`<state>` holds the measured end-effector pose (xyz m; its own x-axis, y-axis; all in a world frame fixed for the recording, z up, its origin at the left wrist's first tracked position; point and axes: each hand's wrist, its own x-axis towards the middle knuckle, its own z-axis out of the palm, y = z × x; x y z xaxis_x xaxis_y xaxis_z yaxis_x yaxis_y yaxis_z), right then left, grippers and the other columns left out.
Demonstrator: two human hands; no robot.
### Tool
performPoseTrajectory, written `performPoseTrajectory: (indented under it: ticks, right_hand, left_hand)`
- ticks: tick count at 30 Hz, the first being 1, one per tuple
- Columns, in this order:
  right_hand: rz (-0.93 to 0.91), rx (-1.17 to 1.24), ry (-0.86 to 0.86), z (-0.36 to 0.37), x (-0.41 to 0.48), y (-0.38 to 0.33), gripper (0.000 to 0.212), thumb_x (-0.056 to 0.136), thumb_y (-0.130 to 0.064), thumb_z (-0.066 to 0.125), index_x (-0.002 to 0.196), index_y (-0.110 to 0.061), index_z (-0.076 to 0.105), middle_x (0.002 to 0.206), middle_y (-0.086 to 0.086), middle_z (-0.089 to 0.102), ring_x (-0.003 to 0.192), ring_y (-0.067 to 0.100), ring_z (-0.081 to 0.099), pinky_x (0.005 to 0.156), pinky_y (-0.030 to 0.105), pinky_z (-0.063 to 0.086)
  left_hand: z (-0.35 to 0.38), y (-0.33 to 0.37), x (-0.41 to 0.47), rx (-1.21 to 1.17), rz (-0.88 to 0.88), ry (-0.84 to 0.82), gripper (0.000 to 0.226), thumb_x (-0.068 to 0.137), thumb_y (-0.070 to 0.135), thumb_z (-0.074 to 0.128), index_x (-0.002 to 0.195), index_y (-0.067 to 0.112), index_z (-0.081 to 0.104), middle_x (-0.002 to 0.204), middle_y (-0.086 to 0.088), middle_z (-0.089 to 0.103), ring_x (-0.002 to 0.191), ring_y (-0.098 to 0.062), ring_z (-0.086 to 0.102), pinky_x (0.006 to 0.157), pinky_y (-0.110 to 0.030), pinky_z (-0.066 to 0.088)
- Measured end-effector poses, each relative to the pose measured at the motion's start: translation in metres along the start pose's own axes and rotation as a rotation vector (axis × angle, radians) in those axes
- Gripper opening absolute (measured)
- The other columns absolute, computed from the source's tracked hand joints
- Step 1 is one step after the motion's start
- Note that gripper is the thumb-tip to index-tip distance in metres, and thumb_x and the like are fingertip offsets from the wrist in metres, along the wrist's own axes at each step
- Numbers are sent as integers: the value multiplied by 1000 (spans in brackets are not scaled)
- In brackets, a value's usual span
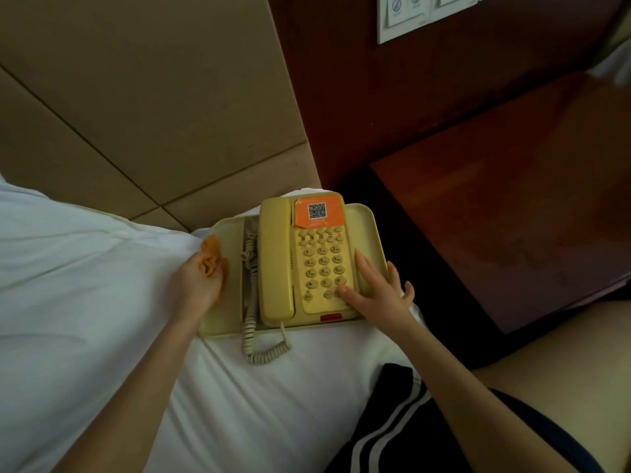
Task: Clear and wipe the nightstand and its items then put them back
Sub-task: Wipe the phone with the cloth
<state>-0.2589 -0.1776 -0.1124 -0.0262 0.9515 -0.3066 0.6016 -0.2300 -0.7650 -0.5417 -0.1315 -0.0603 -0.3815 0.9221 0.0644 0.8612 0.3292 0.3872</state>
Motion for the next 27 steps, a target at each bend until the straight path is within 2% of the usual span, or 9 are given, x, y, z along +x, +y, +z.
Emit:
performPoseTrajectory:
  ticks: [6, 8, 10, 12, 14, 15, 17, 22, 27]
  right_hand:
    - [4, -205, -47, -5, 3, -8, 79, 81, -72, 39, 144, -48, -2, 155, -15, 10, 141, 33, 4, 109, 56, -2]
    - [14, -166, -28, -2, 1, -10, 77, 83, -69, 42, 145, -45, 2, 156, -11, 10, 140, 34, 7, 110, 52, 7]
    - [24, -68, 46, 3, -2, -13, 75, 84, -63, 47, 146, -43, 11, 157, -5, 7, 139, 34, 12, 110, 46, 13]
    - [77, 143, 151, 3, -3, -17, 78, 81, -57, 57, 146, -38, 18, 156, 3, 4, 135, 35, 21, 110, 45, 23]
    - [183, 362, 216, -2, 0, -20, 85, 77, -52, 65, 145, -31, 19, 150, 12, 10, 129, 37, 33, 105, 50, 34]
    - [234, 384, 205, -5, 2, -21, 87, 75, -53, 66, 144, -29, 18, 147, 14, 16, 126, 37, 36, 102, 51, 37]
    - [292, 307, 129, -8, 5, -23, 95, 72, -58, 66, 144, -27, 12, 139, 15, 28, 124, 36, 39, 100, 52, 38]
    - [290, 153, 101, -7, 6, -29, 106, 70, -62, 67, 147, -29, 2, 138, 15, 32, 124, 36, 39, 102, 50, 36]
    - [187, 275, 173, -6, 0, -23, 98, 69, -58, 71, 146, -35, 14, 134, 10, 36, 119, 29, 45, 98, 49, 42]
  left_hand:
    - [2, 4, 2, 4, 30, -19, 16, 88, 34, 59, 90, 18, 60, 87, -11, 66, 58, -13, 47, 52, -24, 31]
    - [0, 2, 5, -17, 15, -45, 26, 86, 35, 61, 107, 20, 59, 99, -10, 66, 73, -23, 55, 62, -26, 35]
    - [-4, 0, 10, -40, -14, -80, 47, 83, 38, 63, 126, 24, 48, 114, -10, 63, 97, -34, 57, 73, -31, 36]
    - [-7, 0, 17, -7, -29, -131, 57, 83, 40, 63, 133, 25, 39, 118, -9, 60, 104, -37, 55, 76, -35, 38]
    - [-8, 2, 23, 42, 5, -210, 40, 83, 42, 61, 114, 19, 51, 98, -5, 65, 89, -32, 61, 65, -29, 38]
    - [-8, 4, 24, 76, 16, -241, 28, 84, 42, 59, 99, 18, 55, 82, -2, 66, 77, -26, 62, 58, -26, 37]
    - [-8, 11, 25, 147, 12, -260, 23, 85, 43, 56, 80, 20, 55, 62, 0, 60, 59, -19, 59, 52, -24, 35]
    - [-4, 27, 21, 274, -66, -193, 25, 86, 46, 49, 80, 21, 50, 57, 0, 56, 49, -15, 51, 66, -28, 40]
    - [-4, 31, 20, 222, -142, -161, 31, 87, 46, 48, 72, 20, 50, 56, -3, 56, 50, -17, 51, 62, -28, 37]
